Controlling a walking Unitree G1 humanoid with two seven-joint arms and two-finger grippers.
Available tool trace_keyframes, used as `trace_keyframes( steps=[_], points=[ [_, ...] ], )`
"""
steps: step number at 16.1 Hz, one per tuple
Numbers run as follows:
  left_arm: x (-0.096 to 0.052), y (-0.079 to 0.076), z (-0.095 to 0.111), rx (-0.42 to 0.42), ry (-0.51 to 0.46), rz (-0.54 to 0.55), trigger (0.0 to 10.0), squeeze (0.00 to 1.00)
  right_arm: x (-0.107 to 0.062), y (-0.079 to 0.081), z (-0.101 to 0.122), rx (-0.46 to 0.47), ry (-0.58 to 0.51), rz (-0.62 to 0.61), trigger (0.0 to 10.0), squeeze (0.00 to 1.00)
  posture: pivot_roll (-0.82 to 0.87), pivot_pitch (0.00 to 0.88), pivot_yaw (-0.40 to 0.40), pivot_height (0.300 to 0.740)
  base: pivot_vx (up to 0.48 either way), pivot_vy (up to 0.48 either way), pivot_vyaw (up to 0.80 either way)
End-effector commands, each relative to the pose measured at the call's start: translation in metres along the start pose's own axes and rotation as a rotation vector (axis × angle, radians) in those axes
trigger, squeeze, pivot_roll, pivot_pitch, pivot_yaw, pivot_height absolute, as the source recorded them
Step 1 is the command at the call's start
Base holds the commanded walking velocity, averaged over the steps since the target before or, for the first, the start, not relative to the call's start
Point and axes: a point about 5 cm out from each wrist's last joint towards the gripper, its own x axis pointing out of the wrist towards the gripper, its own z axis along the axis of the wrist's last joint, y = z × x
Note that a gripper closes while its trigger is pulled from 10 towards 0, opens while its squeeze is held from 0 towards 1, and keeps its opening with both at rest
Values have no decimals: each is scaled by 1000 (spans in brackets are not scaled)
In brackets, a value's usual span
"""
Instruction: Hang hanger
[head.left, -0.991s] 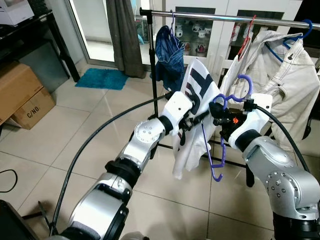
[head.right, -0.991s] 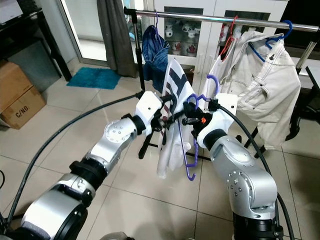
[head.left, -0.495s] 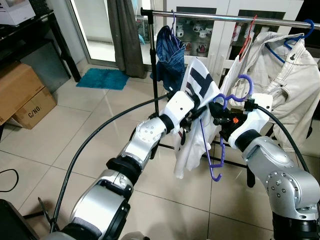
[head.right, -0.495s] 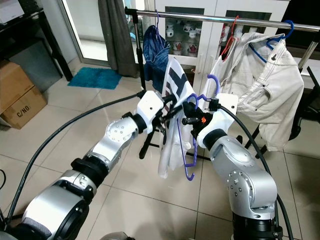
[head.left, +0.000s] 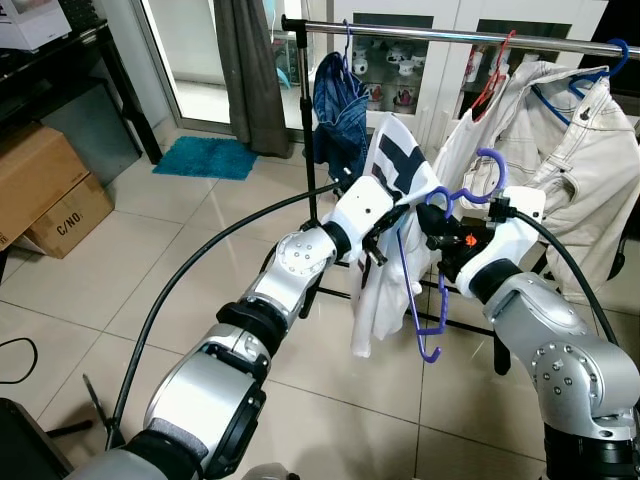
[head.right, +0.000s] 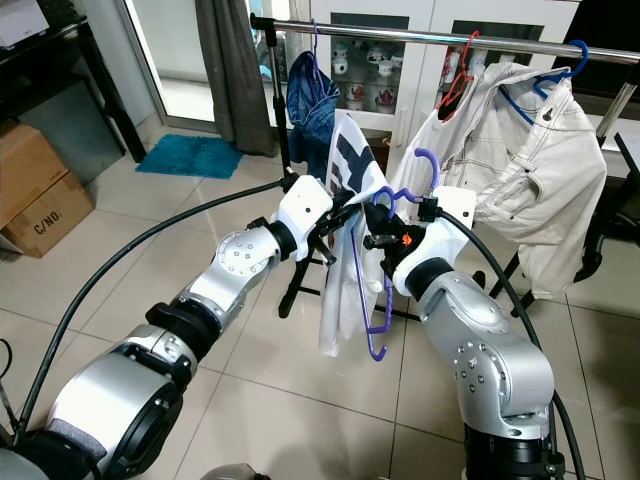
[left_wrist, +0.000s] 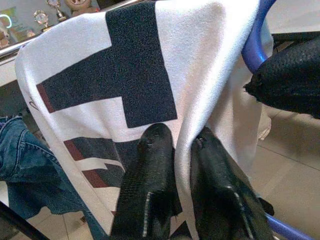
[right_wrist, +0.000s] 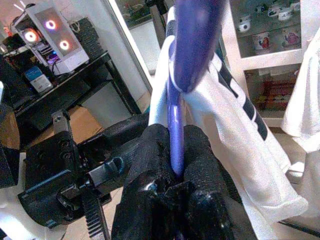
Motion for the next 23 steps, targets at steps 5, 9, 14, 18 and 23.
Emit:
trace_keyframes(
  steps=[5,9,14,18,23],
  points=[
    [0,5,-1,-7,19,23,0,0,0,5,10,-3,-42,22,10000,0,54,0,86,740,0,0,0],
    [0,15,12,-3,-49,38,0,0,-1,-3,3,-31,0,-36,10000,0,54,0,100,740,0,0,0],
    [-6,40,33,4,-145,126,0,0,-7,-13,-10,-20,57,-112,10000,0,69,0,99,740,0,0,0],
    [-12,55,36,43,-130,190,0,0,-12,-28,-23,5,132,-222,10000,0,73,0,96,740,0,0,0],
    [-19,57,29,55,-90,209,0,0,-19,-44,-15,24,111,-356,10000,0,62,0,102,740,0,0,0]
  ],
)
